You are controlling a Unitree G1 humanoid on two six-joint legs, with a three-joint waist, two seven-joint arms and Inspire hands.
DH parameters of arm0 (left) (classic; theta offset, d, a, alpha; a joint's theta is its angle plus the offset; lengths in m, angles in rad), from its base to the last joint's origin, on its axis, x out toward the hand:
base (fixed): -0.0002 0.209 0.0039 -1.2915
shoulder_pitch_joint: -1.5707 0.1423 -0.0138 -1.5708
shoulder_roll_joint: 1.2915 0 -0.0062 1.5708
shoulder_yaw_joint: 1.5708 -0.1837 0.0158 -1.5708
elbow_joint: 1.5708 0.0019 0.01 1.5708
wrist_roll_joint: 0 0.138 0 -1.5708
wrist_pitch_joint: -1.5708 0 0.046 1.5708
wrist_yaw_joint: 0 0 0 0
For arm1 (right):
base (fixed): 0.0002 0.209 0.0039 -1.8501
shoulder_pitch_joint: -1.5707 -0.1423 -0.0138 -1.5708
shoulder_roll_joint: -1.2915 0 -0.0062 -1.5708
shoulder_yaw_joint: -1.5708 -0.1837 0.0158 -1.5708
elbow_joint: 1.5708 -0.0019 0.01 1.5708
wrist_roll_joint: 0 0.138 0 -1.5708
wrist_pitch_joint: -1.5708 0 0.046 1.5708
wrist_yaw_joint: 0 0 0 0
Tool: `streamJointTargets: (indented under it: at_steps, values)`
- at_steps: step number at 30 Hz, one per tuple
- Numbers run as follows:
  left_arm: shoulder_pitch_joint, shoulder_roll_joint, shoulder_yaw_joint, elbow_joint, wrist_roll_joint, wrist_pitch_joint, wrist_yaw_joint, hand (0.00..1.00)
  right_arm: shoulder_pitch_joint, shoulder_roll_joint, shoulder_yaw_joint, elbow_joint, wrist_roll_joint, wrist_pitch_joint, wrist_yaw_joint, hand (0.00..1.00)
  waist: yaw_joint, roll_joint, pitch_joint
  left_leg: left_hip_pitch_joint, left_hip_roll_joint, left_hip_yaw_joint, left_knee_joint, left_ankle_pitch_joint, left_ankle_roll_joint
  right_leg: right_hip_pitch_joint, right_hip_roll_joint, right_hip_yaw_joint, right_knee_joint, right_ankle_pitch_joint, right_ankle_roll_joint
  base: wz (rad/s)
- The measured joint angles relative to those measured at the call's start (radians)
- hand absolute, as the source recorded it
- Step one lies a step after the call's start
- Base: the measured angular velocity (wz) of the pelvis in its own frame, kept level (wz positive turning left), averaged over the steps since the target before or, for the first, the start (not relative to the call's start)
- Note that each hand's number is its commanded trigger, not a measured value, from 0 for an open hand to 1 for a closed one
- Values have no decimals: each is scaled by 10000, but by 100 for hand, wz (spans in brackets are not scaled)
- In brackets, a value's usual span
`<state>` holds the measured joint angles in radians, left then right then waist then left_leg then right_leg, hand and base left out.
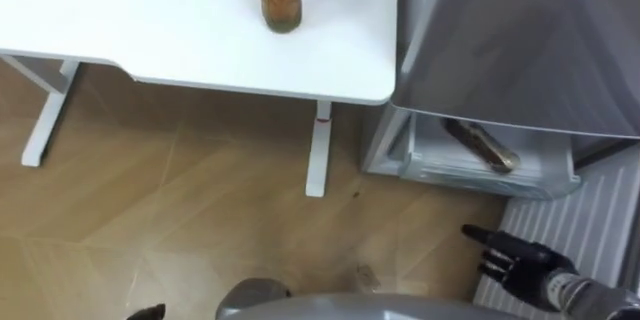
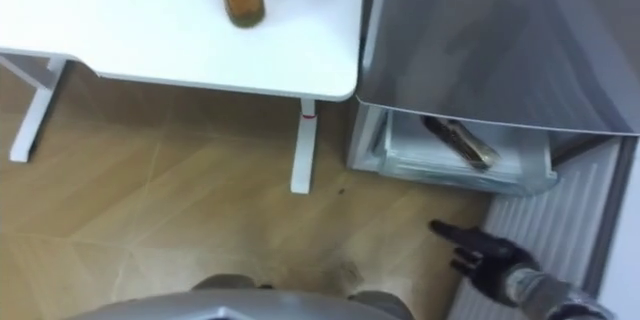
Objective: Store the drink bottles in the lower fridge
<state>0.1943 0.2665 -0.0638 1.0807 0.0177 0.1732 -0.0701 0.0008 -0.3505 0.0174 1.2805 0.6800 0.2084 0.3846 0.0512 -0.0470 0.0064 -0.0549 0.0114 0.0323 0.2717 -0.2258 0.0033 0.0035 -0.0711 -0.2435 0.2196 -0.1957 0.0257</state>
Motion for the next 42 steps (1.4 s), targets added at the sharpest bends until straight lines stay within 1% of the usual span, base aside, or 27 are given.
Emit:
streamJointTargets:
  at_steps: [3, 7, 8, 9, 10, 12, 15, 17, 19, 21, 23, 24, 26, 29, 30, 34, 37, 39, 40, 42]
  values:
    - [1, -168, 398, 3, 220, -9, 159, 0, 372, 260, 2, -4, -572, 2, -37, 0, 22, 0, 17, 155, 8, 61, -167, -25, -4, 116, 13, 61, -6, 2, 6, -7]
    - [22, -228, 430, 22, 529, -1, 435, 0, 773, 593, 21, 12, -613, -23, -154, 0, -8, -34, -2, 185, 30, 75, -181, -21, -8, 188, 81, 172, -165, 19, 20, -2]
    - [89, -250, 442, 20, 562, 4, 458, 0, 869, 747, 21, 26, -621, -74, -325, 0, -26, -25, -11, 239, 33, 85, -170, -22, -8, 254, 90, 192, -188, 22, 23, 0]
    - [178, -272, 509, 12, 562, 34, 456, 0, 981, 916, 21, 36, -639, -116, -446, 0, -97, -40, -13, 325, 31, 83, -174, -23, -9, 359, 95, 186, -250, 22, 24, 0]
    - [193, -288, 542, 5, 566, 37, 457, 0, 1014, 990, 22, 47, -662, -116, -475, 0, -158, -49, -20, 357, 31, 78, -170, -26, -12, 394, 102, 178, -318, 33, 33, 0]
    - [255, -459, 615, 41, 565, 125, 527, 0, 1028, 1175, 17, 78, -668, -116, -696, 0, -199, -48, -15, 512, 21, 84, -211, -34, -12, 487, 104, 200, -380, 45, 43, -2]
    - [249, -727, 640, 100, 601, 192, 632, 0, 1091, 1215, 12, 86, -664, -117, -978, 0, -214, -8, -13, 637, 19, 102, -285, -42, -10, 535, 103, 229, -366, 47, 48, -3]
    - [241, -806, 647, 173, 619, 218, 652, 0, 1119, 1238, -21, 83, -795, -149, -1194, 0, -232, 17, -14, 713, 24, 107, -344, -42, -11, 582, 114, 230, -390, 47, 48, 0]
    - [225, -828, 741, 195, 621, 284, 650, 0, 1178, 1304, -200, 81, -1041, -255, -1353, 0, -282, 53, -7, 803, 32, 107, -374, -52, -28, 712, 138, 232, -501, 54, 43, 0]
    - [216, -837, 988, 204, 618, 298, 658, 0, 1181, 1383, -317, 86, -1245, -430, -1599, 0, -323, 98, -3, 853, 58, 167, -480, -56, -38, 743, 162, 281, -508, 53, 43, -6]
    - [206, -837, 1009, 202, 619, 296, 672, 0, 1171, 1408, -415, 74, -1452, -481, -1745, 0, -364, 130, 0, 900, 65, 211, -523, -56, -40, 809, 174, 339, -515, 53, 42, -8]
    - [210, -840, 1014, 201, 623, 291, 678, 0, 1164, 1438, -431, 72, -1547, -549, -1886, 0, -430, 98, 22, 942, 66, 228, -566, -56, -40, 824, 178, 378, -516, 53, 43, -6]
    - [201, -841, 1030, 197, 627, 278, 719, 0, 1164, 1513, -616, 57, -1785, -665, -2020, 0, -484, 110, 18, 1027, 76, 295, -651, -53, -44, 841, 195, 463, -516, 53, 42, -11]
    - [142, -853, 1064, 163, 624, 198, 877, 0, 1167, 1566, -615, 59, -1844, -773, -2229, 0, -542, 80, 24, 1125, 92, 425, -698, -54, -46, 849, 208, 563, -509, 54, 41, -13]
    - [105, -916, 1245, 159, 620, 170, 908, 0, 1168, 1573, -618, 56, -1951, -809, -2295, 0, -577, 66, 28, 1158, 92, 453, -738, -55, -47, 846, 208, 592, -508, 54, 41, -9]
    - [-82, -988, 1388, 162, 514, 165, 1188, 0, 1163, 1590, -601, 12, -2205, -896, -2408, 0, -734, 85, 2, 1197, 101, 505, -766, -60, -53, 816, 215, 635, -507, 54, 41, -3]
    - [-312, -1056, 1394, 163, 495, -16, 1510, 0, 1160, 1588, -585, 20, -2211, -903, -2581, 0, -687, 115, -14, 1228, 124, 615, -816, -61, -56, 802, 237, 743, -490, 59, 32, -10]
    - [-346, -1137, 1410, 68, 364, -272, 1859, 0, 1167, 1585, -404, 20, -2317, -1029, -2753, 0, -706, 161, -26, 1381, 138, 718, -864, -64, -60, 852, 249, 822, -495, 71, 18, -16]
    - [-367, -1164, 1422, 32, 317, -318, 1957, 0, 1176, 1589, -399, 21, -2411, -1065, -2767, 0, -727, 174, -38, 1394, 138, 718, -864, -65, -61, 853, 249, 823, -495, 71, 18, -4]
    - [-512, -1269, 1527, -204, 261, -540, 2392, 0, 1171, 1608, -400, 6, -2668, -1210, -2854, 0, -728, 185, -44, 1392, 137, 729, -862, -65, -62, 839, 251, 853, -489, 72, 18, 0]
